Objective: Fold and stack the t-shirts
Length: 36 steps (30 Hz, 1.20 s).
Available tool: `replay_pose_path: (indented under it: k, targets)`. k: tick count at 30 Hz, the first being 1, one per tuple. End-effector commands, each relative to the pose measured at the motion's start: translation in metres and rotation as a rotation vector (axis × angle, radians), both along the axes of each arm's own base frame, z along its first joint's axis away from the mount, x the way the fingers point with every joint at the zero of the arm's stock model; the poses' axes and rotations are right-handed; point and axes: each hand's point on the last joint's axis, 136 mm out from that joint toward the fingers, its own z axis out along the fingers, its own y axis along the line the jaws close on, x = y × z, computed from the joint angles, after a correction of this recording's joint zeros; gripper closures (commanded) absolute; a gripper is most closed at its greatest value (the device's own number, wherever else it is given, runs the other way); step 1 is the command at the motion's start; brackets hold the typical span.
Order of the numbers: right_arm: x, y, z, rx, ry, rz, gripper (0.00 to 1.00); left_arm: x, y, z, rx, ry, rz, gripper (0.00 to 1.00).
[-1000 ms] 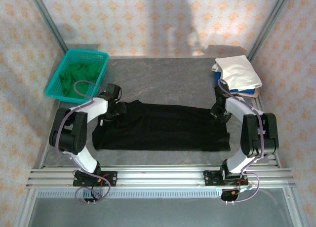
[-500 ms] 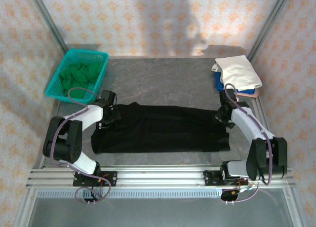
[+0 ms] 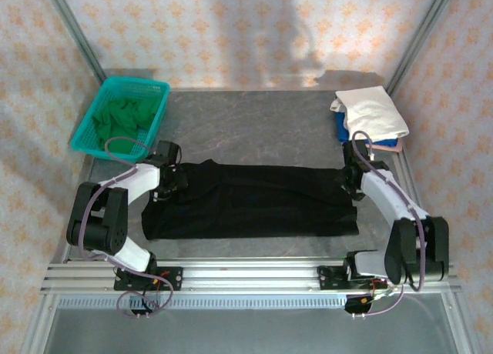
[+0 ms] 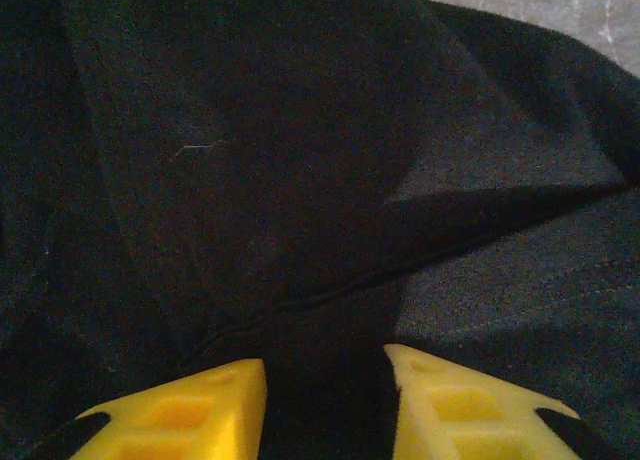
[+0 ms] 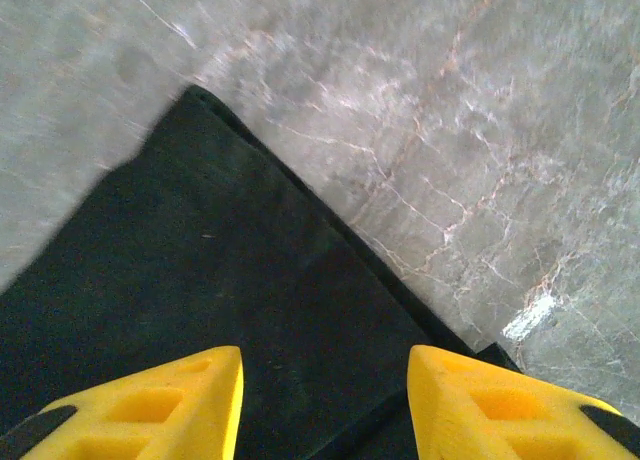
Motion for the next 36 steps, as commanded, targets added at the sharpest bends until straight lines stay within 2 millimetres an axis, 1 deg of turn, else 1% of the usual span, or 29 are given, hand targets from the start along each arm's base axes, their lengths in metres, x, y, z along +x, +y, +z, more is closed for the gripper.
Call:
replay_pose_path:
  k: [1, 3, 6, 11, 13, 14, 16, 19, 21, 23, 27, 28, 29, 32, 34, 36]
  targets:
    - [-0.020, -0.003, -0.015, -0.013, 0.081, -0.009, 0.52, -0.007, 0.008, 0.013, 0.028, 0.008, 0.006, 0.58]
    - [-0.024, 0.001, -0.026, 0.009, 0.092, -0.004, 0.50, -0.006, 0.006, 0.021, 0.021, -0.012, 0.004, 0.56]
    - [-0.024, 0.005, -0.037, 0.030, 0.108, 0.008, 0.51, -0.004, 0.005, 0.027, 0.014, -0.030, -0.002, 0.53]
    - [-0.020, 0.002, -0.042, 0.010, 0.123, 0.013, 0.54, -0.006, 0.003, 0.021, 0.016, -0.003, -0.017, 0.53]
    - [-0.018, 0.003, -0.043, 0.012, 0.124, 0.019, 0.55, -0.001, -0.001, 0.020, 0.005, -0.006, -0.030, 0.53]
    - [-0.016, 0.003, -0.043, 0.013, 0.123, 0.020, 0.55, 0.003, -0.003, 0.020, 0.001, -0.010, -0.038, 0.53]
    - [-0.015, 0.004, -0.044, 0.012, 0.123, 0.026, 0.55, 0.015, -0.010, 0.028, 0.007, -0.023, -0.070, 0.53]
    - [-0.016, 0.002, -0.044, 0.002, 0.123, 0.027, 0.56, 0.041, -0.034, 0.045, 0.034, -0.058, -0.155, 0.49]
    - [-0.016, 0.002, -0.045, 0.004, 0.120, 0.028, 0.56, 0.061, -0.055, 0.052, 0.043, -0.070, -0.219, 0.48]
    - [-0.016, 0.003, -0.047, 0.008, 0.121, 0.027, 0.56, 0.077, -0.070, 0.049, 0.050, -0.055, -0.261, 0.46]
    - [-0.014, 0.005, -0.049, 0.017, 0.124, 0.037, 0.56, 0.099, -0.077, 0.034, 0.073, -0.004, -0.281, 0.43]
    - [-0.014, 0.005, -0.048, 0.016, 0.123, 0.039, 0.56, 0.101, -0.076, 0.031, 0.082, 0.011, -0.280, 0.42]
    - [-0.013, 0.004, -0.047, 0.015, 0.122, 0.038, 0.56, 0.103, -0.076, 0.024, 0.090, 0.033, -0.280, 0.42]
    - [-0.009, 0.005, -0.043, 0.015, 0.111, 0.044, 0.56, 0.110, -0.072, 0.016, 0.128, 0.057, -0.277, 0.42]
    - [-0.009, 0.004, -0.040, 0.005, 0.108, 0.046, 0.56, 0.111, -0.071, 0.012, 0.135, 0.073, -0.279, 0.45]
    - [-0.009, 0.002, -0.037, -0.006, 0.107, 0.045, 0.56, 0.111, -0.075, 0.008, 0.116, 0.080, -0.294, 0.50]
